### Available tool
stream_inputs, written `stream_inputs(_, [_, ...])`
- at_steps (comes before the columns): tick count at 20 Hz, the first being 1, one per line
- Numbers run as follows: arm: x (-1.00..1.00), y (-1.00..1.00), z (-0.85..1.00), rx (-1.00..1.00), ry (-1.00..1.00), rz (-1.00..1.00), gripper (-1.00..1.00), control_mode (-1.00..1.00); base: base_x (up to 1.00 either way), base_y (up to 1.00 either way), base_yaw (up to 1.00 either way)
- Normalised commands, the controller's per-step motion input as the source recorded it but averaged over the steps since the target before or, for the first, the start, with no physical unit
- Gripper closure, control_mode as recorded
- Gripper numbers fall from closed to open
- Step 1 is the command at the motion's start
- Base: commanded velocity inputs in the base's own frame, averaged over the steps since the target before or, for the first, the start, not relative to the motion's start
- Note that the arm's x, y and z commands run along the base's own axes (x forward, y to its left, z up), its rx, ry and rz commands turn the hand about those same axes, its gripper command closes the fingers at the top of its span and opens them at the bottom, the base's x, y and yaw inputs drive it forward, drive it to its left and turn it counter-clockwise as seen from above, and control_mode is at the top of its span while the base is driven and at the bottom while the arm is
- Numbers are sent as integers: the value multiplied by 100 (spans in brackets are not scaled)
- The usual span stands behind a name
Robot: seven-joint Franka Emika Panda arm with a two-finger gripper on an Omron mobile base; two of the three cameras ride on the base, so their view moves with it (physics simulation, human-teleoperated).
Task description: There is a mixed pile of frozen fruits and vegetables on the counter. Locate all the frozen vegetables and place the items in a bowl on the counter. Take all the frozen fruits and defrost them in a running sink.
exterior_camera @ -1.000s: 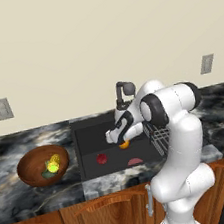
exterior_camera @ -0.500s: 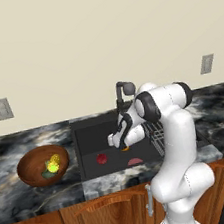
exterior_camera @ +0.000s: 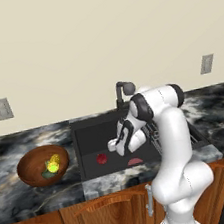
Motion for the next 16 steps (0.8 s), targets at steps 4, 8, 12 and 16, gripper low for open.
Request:
stream_inputs(4, [1,16,-27,0,2,-2,100,-100,0,0,0])
stream_inputs(8, [1,12,-24,1,3,0,100,-100,0,0,0])
stream_inputs(12, [5,11,-32,3,5,0,100,-100,0,0,0])
stream_inputs(16, [3,5,-34,3,7,0,-100,-100,0,0,0])
